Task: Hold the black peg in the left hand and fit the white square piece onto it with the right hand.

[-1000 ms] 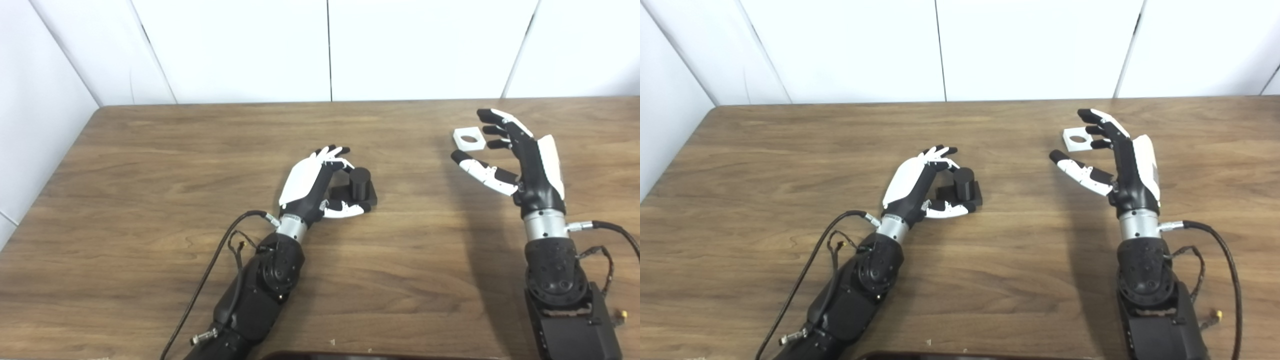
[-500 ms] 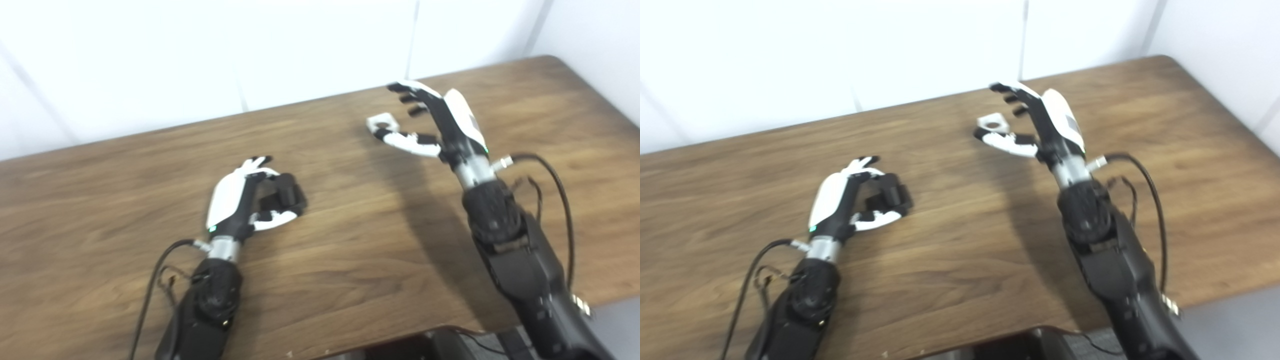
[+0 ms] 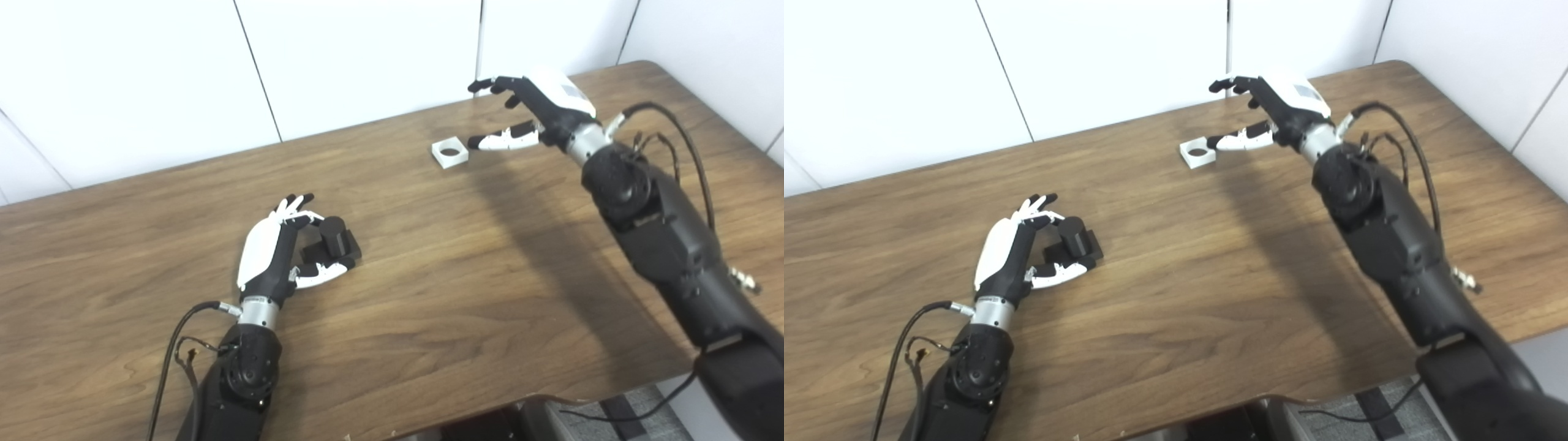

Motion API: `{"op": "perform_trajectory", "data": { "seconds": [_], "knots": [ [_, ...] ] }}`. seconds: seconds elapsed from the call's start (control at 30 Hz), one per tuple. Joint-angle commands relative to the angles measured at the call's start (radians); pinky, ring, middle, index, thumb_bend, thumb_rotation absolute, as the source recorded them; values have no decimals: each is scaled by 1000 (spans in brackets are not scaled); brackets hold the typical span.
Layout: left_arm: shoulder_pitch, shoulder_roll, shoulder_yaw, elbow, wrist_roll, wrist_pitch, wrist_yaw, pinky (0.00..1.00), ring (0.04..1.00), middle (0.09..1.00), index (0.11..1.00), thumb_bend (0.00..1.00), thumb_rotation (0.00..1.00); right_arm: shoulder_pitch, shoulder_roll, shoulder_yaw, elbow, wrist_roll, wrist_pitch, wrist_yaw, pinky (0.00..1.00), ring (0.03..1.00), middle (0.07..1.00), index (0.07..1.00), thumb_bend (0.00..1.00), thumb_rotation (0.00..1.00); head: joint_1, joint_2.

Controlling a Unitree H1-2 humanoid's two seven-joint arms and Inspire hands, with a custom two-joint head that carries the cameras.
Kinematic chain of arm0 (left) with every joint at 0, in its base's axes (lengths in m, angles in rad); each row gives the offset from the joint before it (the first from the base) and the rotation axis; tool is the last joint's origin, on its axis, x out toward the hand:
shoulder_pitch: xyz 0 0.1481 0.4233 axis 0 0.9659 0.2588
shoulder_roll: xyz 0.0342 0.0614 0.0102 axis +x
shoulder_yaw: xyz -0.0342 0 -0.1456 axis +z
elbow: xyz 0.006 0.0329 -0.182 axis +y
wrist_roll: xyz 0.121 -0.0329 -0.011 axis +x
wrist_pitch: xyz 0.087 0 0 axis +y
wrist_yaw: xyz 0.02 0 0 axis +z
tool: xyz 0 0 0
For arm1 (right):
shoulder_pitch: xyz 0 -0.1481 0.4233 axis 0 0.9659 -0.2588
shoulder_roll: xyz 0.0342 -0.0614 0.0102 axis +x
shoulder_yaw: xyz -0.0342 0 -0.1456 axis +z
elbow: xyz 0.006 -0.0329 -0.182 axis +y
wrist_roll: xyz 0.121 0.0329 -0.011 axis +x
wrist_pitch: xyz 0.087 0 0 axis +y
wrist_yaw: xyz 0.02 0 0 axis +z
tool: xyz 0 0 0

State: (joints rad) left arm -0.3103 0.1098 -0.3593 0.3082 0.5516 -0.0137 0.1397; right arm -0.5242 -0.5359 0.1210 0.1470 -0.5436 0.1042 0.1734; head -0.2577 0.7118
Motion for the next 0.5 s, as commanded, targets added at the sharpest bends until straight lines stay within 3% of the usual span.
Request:
{"op": "perform_trajectory", "data": {
  "seconds": [0.0, 0.27, 0.47],
  "knots": [
    [96, 58, -8, 69, 31, 49, -34, 1000, 1000, 936, 494, 522, 76, -84, -29, 7, 4, -16, -35, 2, 711, 851, 840, 766, 665, 285, 5, 1],
    [96, 56, -12, 63, 43, 70, -34, 1000, 1000, 936, 494, 523, 73, -191, -46, 69, 144, -25, -98, 30, 707, 848, 850, 766, 694, 360, 23, 2],
    [94, 54, -7, 65, 39, 67, -29, 1000, 1000, 935, 494, 523, 72, -266, -50, 121, 256, -49, -141, 48, 707, 849, 853, 766, 667, 287, 35, 3]
  ]
}}
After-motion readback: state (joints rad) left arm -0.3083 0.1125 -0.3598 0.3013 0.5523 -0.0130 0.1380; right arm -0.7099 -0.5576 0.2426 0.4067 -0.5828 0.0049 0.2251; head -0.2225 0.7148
